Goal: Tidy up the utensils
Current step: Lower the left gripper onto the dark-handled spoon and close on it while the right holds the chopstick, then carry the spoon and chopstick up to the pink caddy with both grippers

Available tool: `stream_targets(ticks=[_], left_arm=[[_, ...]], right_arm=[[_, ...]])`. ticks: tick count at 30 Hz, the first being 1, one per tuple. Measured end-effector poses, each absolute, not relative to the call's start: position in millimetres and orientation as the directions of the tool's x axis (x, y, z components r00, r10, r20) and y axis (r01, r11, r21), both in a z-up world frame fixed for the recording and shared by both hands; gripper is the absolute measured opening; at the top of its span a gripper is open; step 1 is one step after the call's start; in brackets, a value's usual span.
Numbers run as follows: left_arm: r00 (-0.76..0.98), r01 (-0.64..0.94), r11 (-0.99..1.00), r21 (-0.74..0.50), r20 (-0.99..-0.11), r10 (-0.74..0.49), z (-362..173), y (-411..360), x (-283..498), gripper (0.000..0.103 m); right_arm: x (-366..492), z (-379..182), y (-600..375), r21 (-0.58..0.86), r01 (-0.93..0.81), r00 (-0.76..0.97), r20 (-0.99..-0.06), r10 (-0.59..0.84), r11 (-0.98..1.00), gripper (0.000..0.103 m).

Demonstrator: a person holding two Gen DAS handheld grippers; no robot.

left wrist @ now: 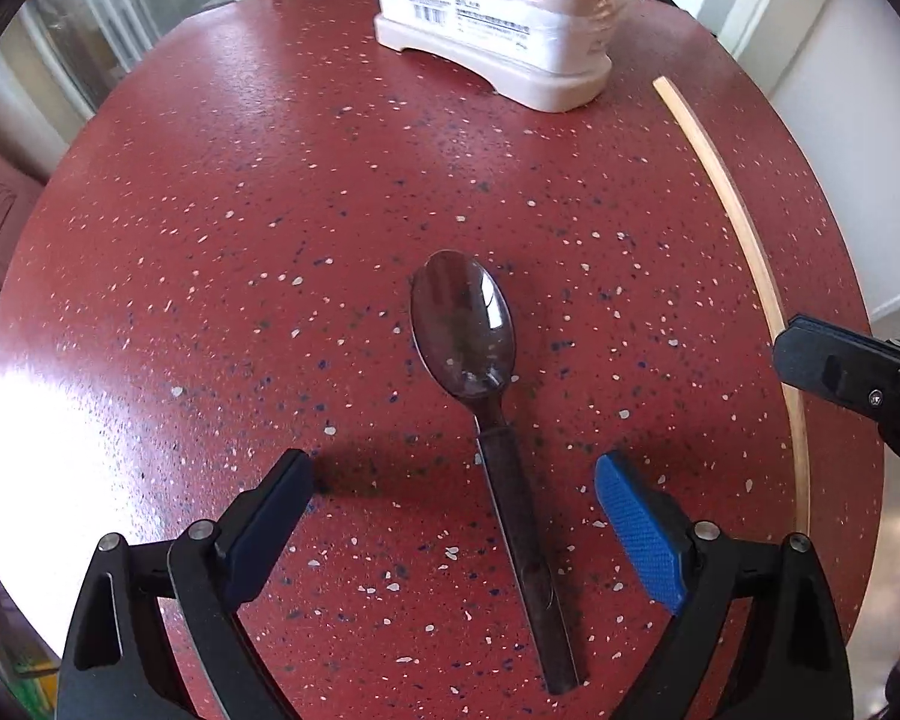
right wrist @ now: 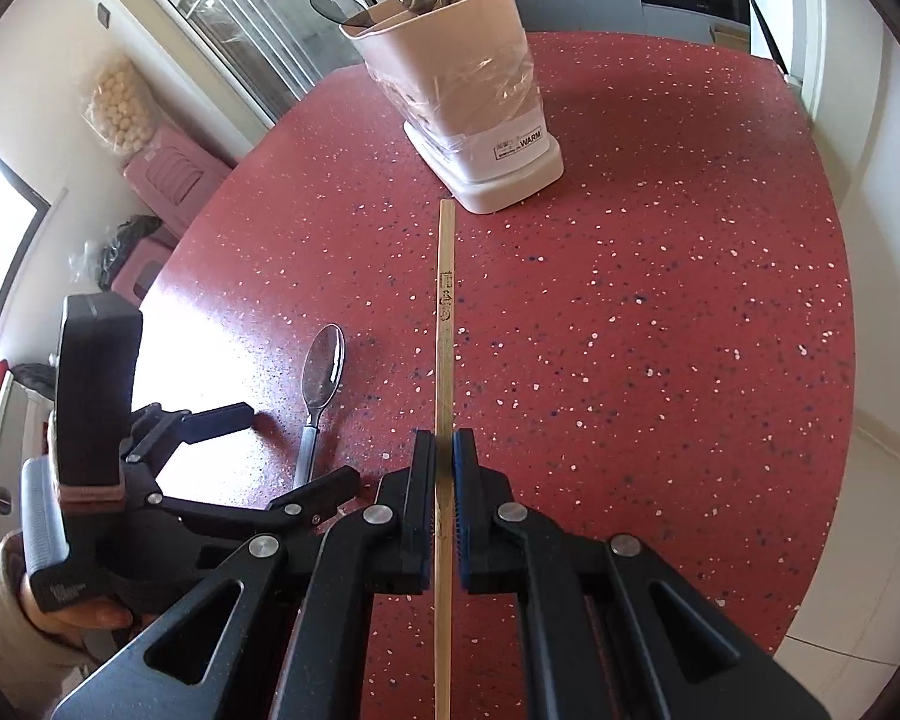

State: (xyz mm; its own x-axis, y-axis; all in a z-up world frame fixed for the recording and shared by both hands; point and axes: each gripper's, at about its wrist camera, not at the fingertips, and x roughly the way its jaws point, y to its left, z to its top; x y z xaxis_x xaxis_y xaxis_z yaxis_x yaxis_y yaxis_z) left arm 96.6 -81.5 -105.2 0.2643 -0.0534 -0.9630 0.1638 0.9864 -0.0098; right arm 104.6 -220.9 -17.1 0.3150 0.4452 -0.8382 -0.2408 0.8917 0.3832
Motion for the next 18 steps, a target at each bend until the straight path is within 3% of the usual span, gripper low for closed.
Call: stream_targets(ticks=[1,3,4,5,6,7,18], left_arm=[[0.263,0.18,0.984,-0.01,-0.963,-0.058,-104,-86,99,0.103],[0.265,0.22,0.975,-0.01,-0.962,-0.069,-100,-92,106,0.092],[0.258,0.242,0.97,-0.012,-0.963,-0.077,-98,-95,108,0.082],[0.262,0.252,0.968,-0.011,-0.962,-0.079,-96,-97,109,0.06],[0.259,0.26,0.965,-0.02,-0.962,-0.089,-94,-98,111,0.047],[0.255,0.253,0.967,-0.022,-0.963,-0.088,-94,-97,113,0.041],[0.453,0.233,0.965,-0.119,-0.865,-0.216,-72,-70,89,0.041]], right_arm=[[106,-17,-224,0.387,-0.242,0.316,-0.836,0.449,0.89,0.006],[105,-16,-227,0.392,-0.243,0.318,-0.832,0.455,0.887,0.006],[104,-15,-229,0.393,-0.244,0.32,-0.83,0.456,0.886,0.006],[104,-14,-228,0.395,-0.244,0.321,-0.829,0.458,0.886,0.006],[104,-14,-229,0.395,-0.245,0.322,-0.828,0.459,0.885,0.006],[103,-13,-229,0.395,-0.245,0.324,-0.827,0.459,0.885,0.006],[96,1,-231,0.404,-0.259,0.37,-0.798,0.476,0.877,0.006]])
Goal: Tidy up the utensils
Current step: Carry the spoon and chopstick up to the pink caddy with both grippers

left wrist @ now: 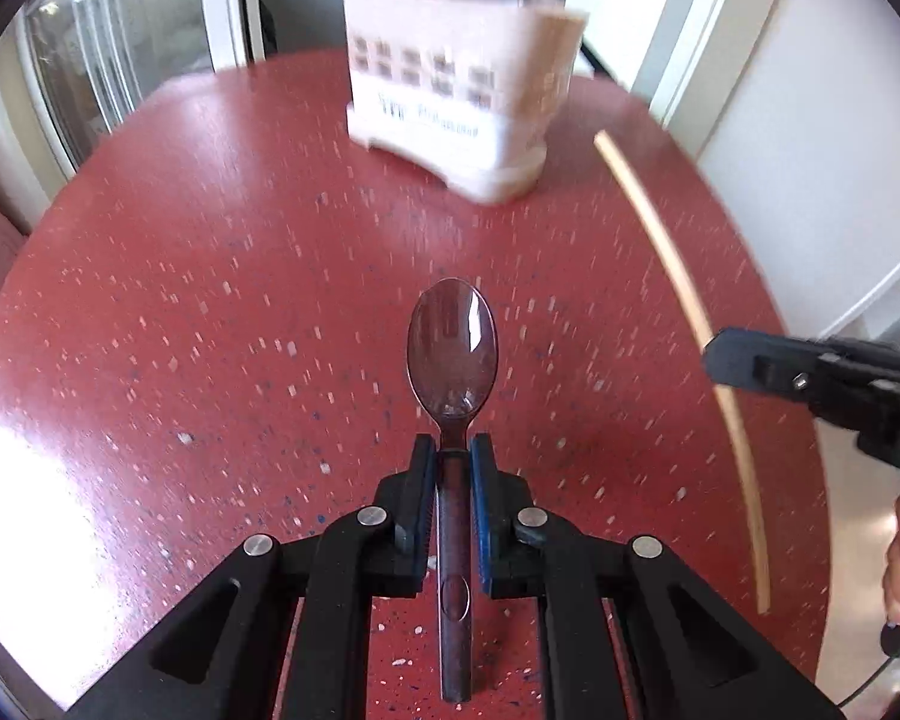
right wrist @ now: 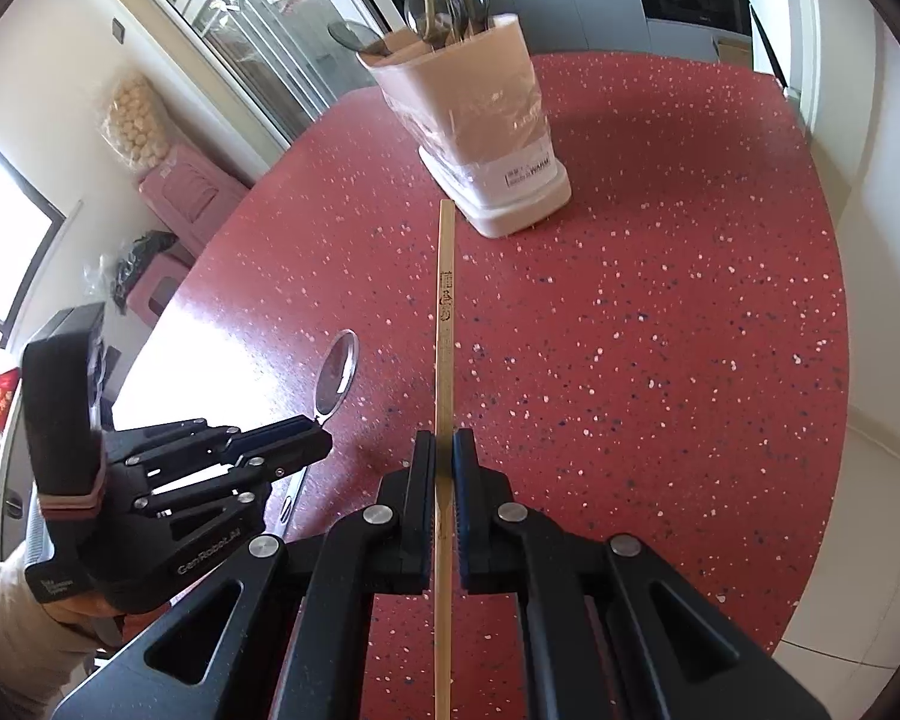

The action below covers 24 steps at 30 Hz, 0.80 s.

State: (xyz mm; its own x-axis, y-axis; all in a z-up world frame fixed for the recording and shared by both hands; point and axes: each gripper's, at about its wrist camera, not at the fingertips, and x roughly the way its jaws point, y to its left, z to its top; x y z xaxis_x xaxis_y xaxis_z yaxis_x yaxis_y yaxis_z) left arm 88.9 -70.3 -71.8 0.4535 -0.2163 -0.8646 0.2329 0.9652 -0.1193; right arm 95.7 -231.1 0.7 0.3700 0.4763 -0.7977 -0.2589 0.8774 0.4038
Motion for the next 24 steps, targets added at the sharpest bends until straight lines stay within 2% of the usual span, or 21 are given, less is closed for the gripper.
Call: stream_targets(ticks=[10,18,24], left_arm=[[0.664,0.227,0.957,-0.179,-0.69,-0.287,12,-58,130,0.041],[0.759,0.235,0.946,-0.223,-0.567,-0.321,70,-58,197,0.041],[0.827,0.243,0.947,-0.208,-0.466,-0.315,102,-65,245,0.041]], right_arm=[[112,72,-232,0.397,-0.309,0.543,-0.672,0.503,0.864,0.006],[171,123,-231,0.414,-0.308,0.663,-0.551,0.506,0.856,0.006],[219,146,-231,0.406,-0.303,0.752,-0.453,0.478,0.862,0.006]])
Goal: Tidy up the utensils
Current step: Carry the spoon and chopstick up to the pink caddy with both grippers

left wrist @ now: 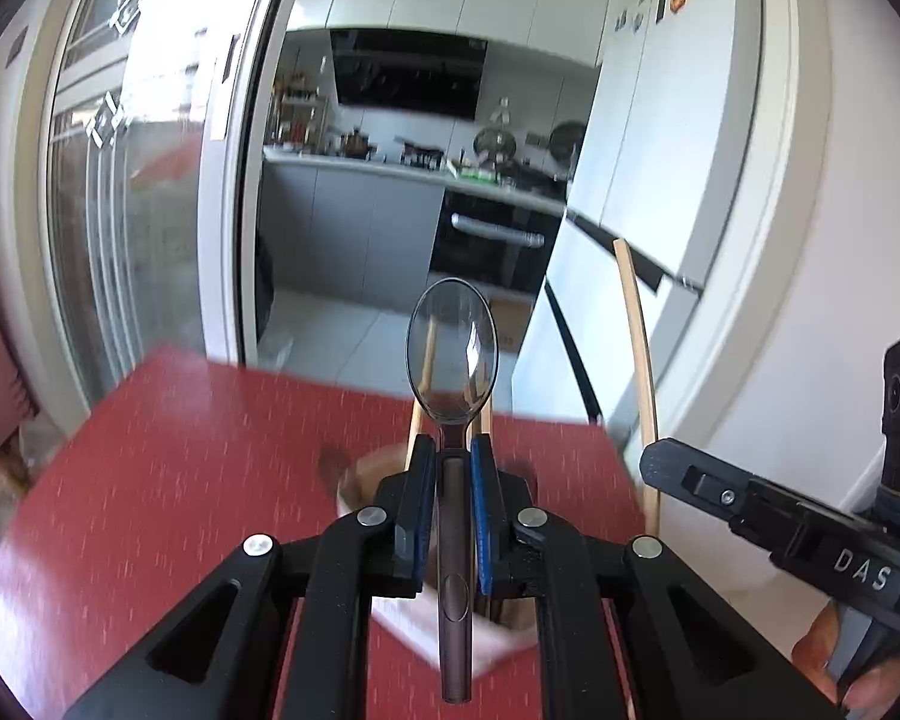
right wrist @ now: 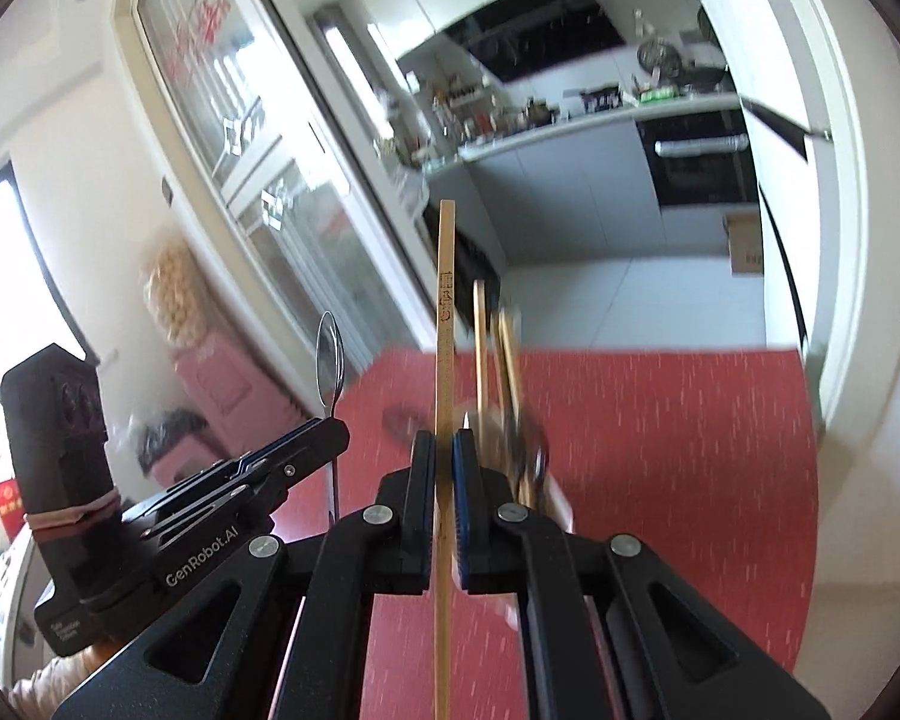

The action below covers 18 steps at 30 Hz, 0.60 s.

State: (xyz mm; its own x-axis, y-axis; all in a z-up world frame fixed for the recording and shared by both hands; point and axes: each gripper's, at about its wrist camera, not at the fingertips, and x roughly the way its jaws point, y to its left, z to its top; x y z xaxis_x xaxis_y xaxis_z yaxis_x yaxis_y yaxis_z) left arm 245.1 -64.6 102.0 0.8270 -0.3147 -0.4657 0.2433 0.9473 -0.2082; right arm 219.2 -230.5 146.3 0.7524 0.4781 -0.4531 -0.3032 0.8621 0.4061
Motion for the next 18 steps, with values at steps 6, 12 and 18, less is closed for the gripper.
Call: stream_targets(ticks=[6,12,18], left_arm=[[0.859,0.237,0.943,-0.231,-0.404,-0.315,94,-68,289,0.041],[0.861,0.218,0.942,-0.254,-0.405,-0.309,62,-67,310,0.041],[0.863,0.213,0.943,-0.255,-0.404,-0.305,48,-69,309,0.041]], right_arm=[[257,145,-226,0.388,-0.297,0.808,-0.385,0.446,0.873,0.006],[273,124,-218,0.338,-0.29,0.844,-0.351,0.406,0.895,0.006],[275,104,-212,0.283,-0.295,0.854,-0.351,0.385,0.913,0.006]])
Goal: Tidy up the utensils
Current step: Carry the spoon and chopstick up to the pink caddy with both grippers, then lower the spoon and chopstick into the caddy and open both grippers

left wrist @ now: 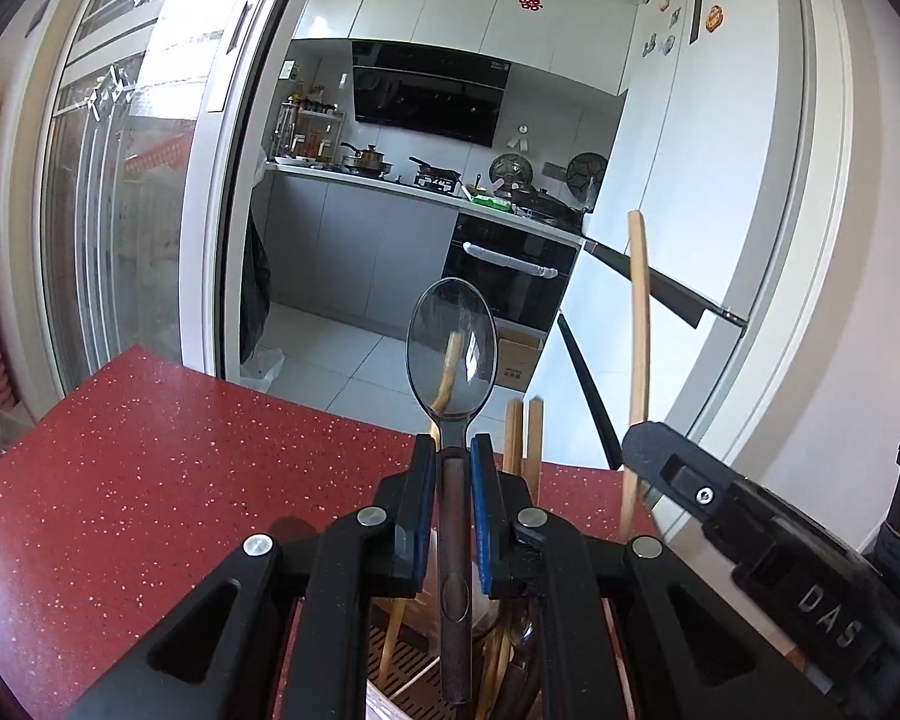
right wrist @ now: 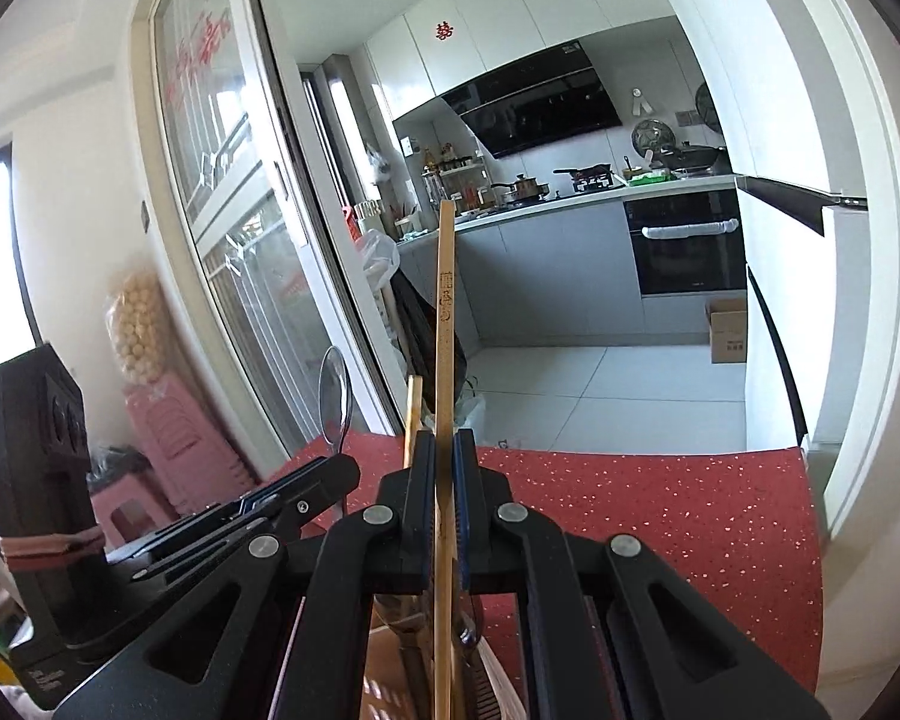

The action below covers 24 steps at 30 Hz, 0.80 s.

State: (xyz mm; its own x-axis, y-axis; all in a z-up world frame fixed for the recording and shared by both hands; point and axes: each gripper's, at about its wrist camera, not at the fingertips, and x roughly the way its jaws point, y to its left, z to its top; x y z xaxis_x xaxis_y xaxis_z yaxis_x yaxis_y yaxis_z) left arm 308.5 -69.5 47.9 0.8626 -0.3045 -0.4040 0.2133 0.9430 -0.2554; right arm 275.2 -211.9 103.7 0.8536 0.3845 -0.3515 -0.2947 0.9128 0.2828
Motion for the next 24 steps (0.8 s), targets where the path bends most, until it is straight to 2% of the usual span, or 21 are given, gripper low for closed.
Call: stream_targets(ticks=[5,24], left_arm=[[0.867,0.223,0.953,-0.205,-0.406,-0.29,42,-77,298,0.041],[0.849,0.23,0.964,-0.134,-0.456,-0.266,22,-82,273,0.041]], right_arm=[[271,95,-208,0.256,-0.302,0.855,-0.352,0.38,0.918,0.006],[247,77,-201,0.184,-0.304,0.837,-0.417,0.354,0.935,0.006]])
